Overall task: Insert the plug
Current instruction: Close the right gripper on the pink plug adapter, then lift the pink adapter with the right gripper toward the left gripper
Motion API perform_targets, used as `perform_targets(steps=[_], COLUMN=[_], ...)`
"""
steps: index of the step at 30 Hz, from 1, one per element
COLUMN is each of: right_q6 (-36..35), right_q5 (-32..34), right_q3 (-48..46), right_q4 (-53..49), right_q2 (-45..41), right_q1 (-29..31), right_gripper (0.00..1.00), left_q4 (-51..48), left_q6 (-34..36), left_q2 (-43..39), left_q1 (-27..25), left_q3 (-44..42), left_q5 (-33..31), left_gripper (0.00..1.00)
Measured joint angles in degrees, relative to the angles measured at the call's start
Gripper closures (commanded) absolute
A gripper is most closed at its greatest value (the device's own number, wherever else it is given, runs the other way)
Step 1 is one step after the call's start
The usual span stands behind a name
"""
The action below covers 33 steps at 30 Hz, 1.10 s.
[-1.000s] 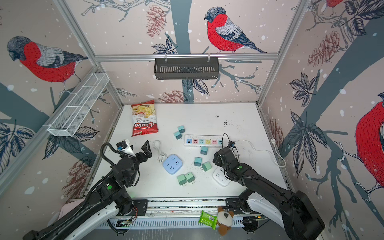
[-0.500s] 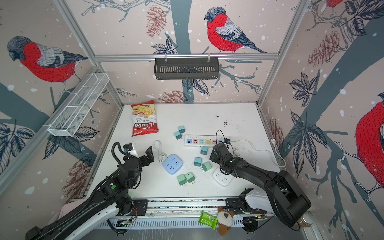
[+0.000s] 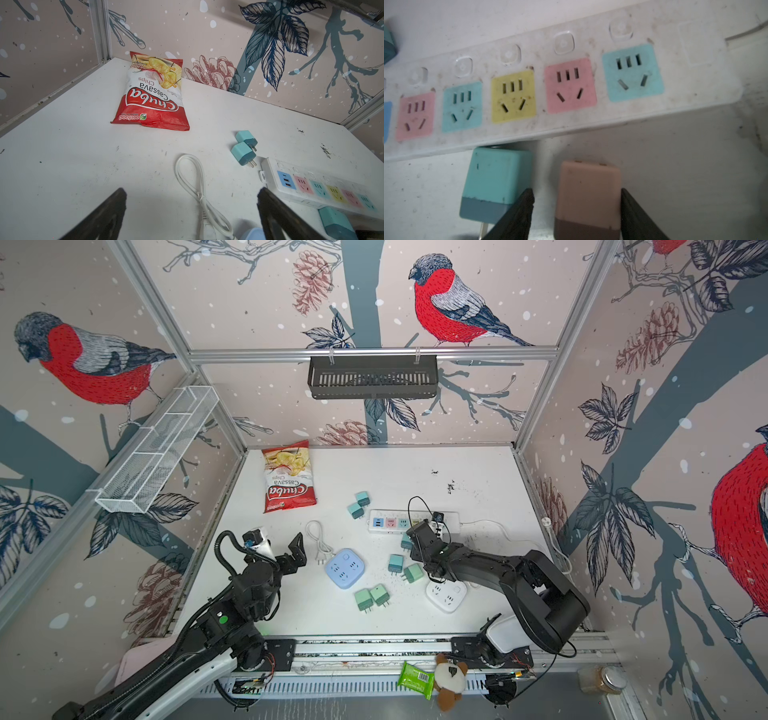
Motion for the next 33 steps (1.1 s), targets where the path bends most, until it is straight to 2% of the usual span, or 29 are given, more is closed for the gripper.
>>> perform_targets(steps=[5,11,17,25,29,33], right_q6=[-0.1,-0.5,-0.4,-2.1,-4.9,-10.0], right_q5=[2.4,4.1,3.0,3.7,7.0,11.5], right_q3=[0.1,0.4,-0.5,1.9,2.9,1.7], right_q4=[0.5,1.9,2.2,-1.3,-0.7,3.6], right_q2=[2.4,3.8,2.1,-8.0,-14.9,-20.0], right_q1=[0.1,0.2,0.7,2.4,4.9,8.2], right_gripper=[0.46,0.62,0.75,0.86,0.94,0.95], left_q4=[0.1,0.1,0.1,0.1,0.1,0.1], left_q6=[0.0,0.0,0.0,0.2,0.5,0.9], left_q2=[1.4,1.8,1.9,2.2,1.6,0.7], left_q1=[0.0,0.0,0.0,0.0,0.0,0.0], left_q3=[0.3,0.4,0.4,0.4,0.4,0.3], left_q5=[0.0,0.0,0.0,0.8,1.0,1.0], left_gripper=[0.02,0.02,0.02,0.02,0.02,0.02])
